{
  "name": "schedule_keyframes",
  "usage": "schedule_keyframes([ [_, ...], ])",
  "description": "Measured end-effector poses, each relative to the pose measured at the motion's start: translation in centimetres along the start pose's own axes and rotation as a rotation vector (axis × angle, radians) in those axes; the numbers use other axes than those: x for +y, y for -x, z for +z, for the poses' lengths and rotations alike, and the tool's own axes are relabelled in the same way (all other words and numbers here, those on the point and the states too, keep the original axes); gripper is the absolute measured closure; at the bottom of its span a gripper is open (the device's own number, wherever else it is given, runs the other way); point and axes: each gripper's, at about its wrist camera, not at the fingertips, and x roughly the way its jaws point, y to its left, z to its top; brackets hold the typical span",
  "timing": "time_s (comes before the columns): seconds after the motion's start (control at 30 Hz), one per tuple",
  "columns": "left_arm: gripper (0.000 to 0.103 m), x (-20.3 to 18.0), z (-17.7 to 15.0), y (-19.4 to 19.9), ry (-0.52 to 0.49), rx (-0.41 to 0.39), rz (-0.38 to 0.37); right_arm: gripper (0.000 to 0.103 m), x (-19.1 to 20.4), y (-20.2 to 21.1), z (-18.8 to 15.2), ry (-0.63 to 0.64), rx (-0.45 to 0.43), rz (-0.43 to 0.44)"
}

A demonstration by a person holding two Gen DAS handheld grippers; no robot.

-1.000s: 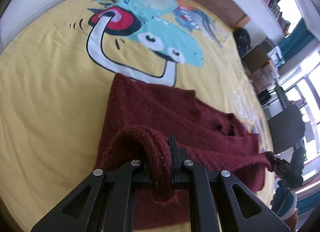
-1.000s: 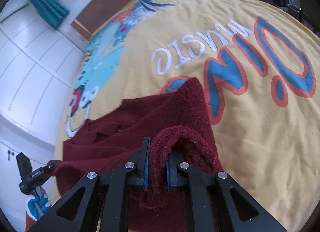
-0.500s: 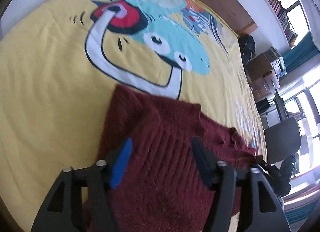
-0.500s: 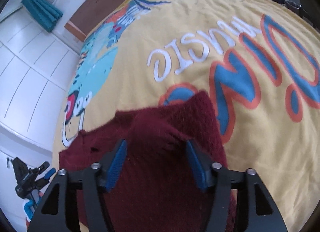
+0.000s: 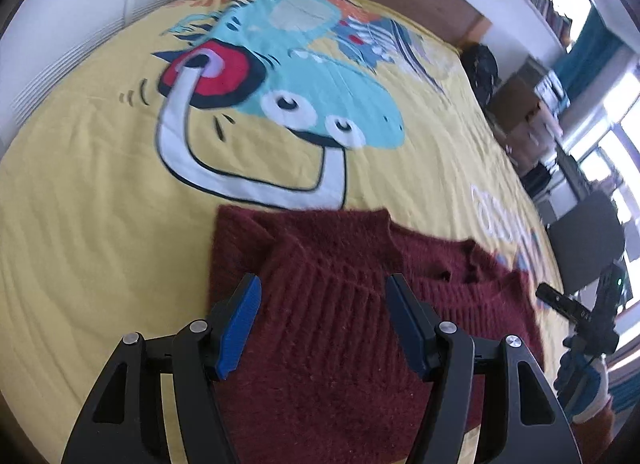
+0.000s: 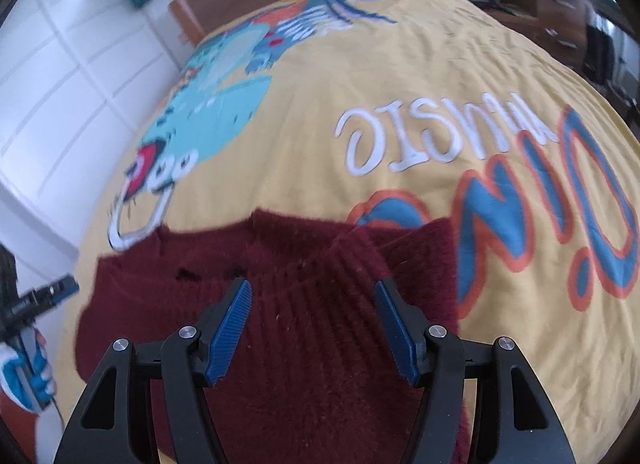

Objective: Fold small clothes
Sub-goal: 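Open both grippers and press the folded sweater flat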

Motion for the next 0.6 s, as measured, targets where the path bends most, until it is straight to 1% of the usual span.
schedule_keyframes([
  [0.1, 0.044, -0.4, -0.6, -2.1, -0.028, 0.032, 0.018, 0.037, 0.4, -2.1, -0.5, 0.039, 0.035, -0.034],
  [0.17, 0.044, -0.1, -1.0, -4.0, -0.032, 0.065, 0.049, 0.037, -0.3, -3.4, -0.8, 0.036, 0.064, -0.061],
  [0.2, 0.044, 0.4, -1.2, -5.0, -0.021, 0.089, 0.061, 0.037, -0.5, -3.7, -0.8, 0.035, 0.068, -0.068],
  [0.27, 0.044, 1.0, -1.5, -5.7, -0.018, 0.105, 0.069, 0.037, -0.9, -3.6, -0.7, 0.03, 0.065, -0.083],
  [0.4, 0.044, 0.7, -1.7, -4.5, -0.043, 0.076, 0.077, 0.037, -0.1, -1.3, -0.6, 0.036, 0.015, -0.127],
  [0.5, 0.044, -0.4, -2.3, -2.7, -0.085, 0.029, 0.106, 0.037, 1.2, 0.9, -1.5, 0.044, -0.027, -0.124],
  [0.6, 0.044, -1.3, -3.5, -1.0, -0.096, -0.014, 0.111, 0.037, 3.1, 2.7, -2.9, 0.067, -0.061, -0.104],
])
